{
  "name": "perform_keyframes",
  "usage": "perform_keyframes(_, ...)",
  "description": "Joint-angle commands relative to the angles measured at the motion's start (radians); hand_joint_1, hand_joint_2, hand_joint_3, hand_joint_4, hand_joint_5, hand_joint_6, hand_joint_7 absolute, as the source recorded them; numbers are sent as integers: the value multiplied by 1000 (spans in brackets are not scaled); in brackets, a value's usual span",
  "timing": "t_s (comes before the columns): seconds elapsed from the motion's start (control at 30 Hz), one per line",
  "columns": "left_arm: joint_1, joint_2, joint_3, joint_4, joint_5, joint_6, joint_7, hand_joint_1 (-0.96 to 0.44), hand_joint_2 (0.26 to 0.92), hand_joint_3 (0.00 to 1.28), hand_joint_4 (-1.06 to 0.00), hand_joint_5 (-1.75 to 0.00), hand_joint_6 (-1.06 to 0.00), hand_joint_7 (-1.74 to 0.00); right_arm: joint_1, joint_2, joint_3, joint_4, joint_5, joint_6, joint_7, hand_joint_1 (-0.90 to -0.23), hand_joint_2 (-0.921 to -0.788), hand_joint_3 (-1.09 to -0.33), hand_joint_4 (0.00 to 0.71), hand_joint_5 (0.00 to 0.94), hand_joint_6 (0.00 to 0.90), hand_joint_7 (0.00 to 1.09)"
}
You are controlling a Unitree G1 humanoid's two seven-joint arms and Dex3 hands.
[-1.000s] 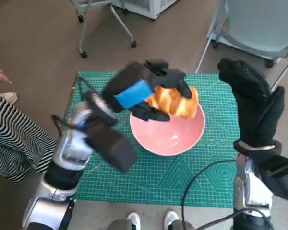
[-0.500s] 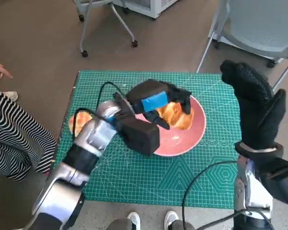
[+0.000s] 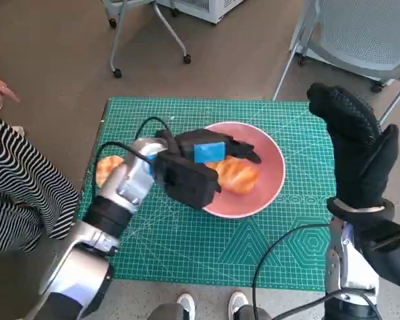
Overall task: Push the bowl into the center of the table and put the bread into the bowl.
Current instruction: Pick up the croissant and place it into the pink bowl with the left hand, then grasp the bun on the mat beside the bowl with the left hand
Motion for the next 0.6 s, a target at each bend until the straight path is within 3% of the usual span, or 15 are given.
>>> perform_keyframes(0.03,49,53,56,-89,-46,-55,17,-512,891,5,-2,-2,-125,-72,18,0,0,10,0,4,1,-723,-921,-687,245,0,133,551)
perform_keyframes(0.53,143,288,296,-339,-274,-75,-77,-538,887,5,-28,-7,-165,-76,13,-4,2,15,12,4,13,-720,-921,-692,239,0,133,552)
perform_keyframes(0.6,151,319,326,-344,-284,-82,-75,-555,897,2,-30,-5,-112,-193,10,-4,2,20,16,1,17,-720,-921,-693,238,0,133,552)
